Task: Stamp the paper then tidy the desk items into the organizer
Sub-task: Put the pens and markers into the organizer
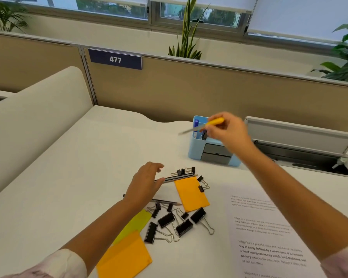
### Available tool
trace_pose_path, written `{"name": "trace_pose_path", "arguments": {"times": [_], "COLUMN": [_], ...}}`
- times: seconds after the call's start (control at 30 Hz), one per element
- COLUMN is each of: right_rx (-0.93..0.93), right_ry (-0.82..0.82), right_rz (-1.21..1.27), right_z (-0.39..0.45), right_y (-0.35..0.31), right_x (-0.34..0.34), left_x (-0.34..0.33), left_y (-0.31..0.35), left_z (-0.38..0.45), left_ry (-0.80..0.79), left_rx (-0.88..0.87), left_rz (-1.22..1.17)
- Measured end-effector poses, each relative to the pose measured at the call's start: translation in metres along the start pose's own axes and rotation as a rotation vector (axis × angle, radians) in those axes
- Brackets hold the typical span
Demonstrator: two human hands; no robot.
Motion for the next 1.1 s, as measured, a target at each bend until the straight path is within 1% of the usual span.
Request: {"name": "trace_pose_path", "arguments": {"times": [0.07, 0.13, 0.2, 0.33, 0.47, 0.53, 0.6, 0.67, 0.73, 0.83, 0.93, 1.0, 1.1], "right_rx": [-0.025, -0.044, -0.066, -0.086, -0.072, -0.074, -0.058, -0.035, 0.001, 0.041, 0.045, 0.015, -0.106], "right_ry": [0.122, 0.219, 0.255, 0.215, 0.162, 0.158, 0.179, 0.178, 0.150, 0.082, -0.007, -0.041, -0.031], "right_rz": [0.039, -0.002, -0.068, -0.250, -0.326, -0.324, -0.327, -0.326, -0.300, -0.273, -0.249, -0.208, -0.103], "right_z": [0.017, 0.030, 0.042, 0.063, 0.078, 0.078, 0.071, 0.057, 0.036, -0.007, -0.055, -0.082, -0.110], "right_y": [0.004, 0.012, 0.022, 0.035, 0.039, 0.040, 0.039, 0.037, 0.034, 0.033, 0.045, 0.060, 0.090], "right_x": [0.029, 0.047, 0.050, 0.029, 0.011, 0.008, 0.008, 0.005, -0.004, -0.020, -0.036, -0.043, -0.045], "left_x": [0.003, 0.006, 0.008, 0.005, 0.006, 0.005, -0.001, -0.010, -0.015, -0.021, -0.026, -0.029, -0.034], "left_y": [-0.019, -0.034, -0.044, -0.056, -0.056, -0.055, -0.052, -0.049, -0.045, -0.037, -0.035, -0.034, -0.031], "left_z": [-0.007, -0.013, -0.018, -0.020, -0.013, -0.011, -0.009, -0.007, -0.004, 0.000, 0.003, 0.003, 0.000], "left_ry": [-0.001, 0.018, 0.023, 0.030, 0.041, 0.016, -0.060, -0.151, -0.185, -0.206, -0.250, -0.285, -0.343], "left_rx": [0.067, 0.111, 0.133, 0.148, 0.135, 0.126, 0.099, 0.070, 0.055, 0.029, 0.041, 0.056, 0.066], "left_rz": [-0.003, -0.026, -0.015, 0.015, 0.040, 0.085, 0.208, 0.378, 0.500, 0.591, 0.678, 0.705, 0.717]}}
Point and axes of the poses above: each hand's wrist, its own z-axis towards the middle knuckle, its own x-axis out of the back of the hand, y = z × x, the point moved 10 cm from there along z, towards the middle knuckle, and after that the axes turned 14 degrees about -z, right-handed, at the moved point
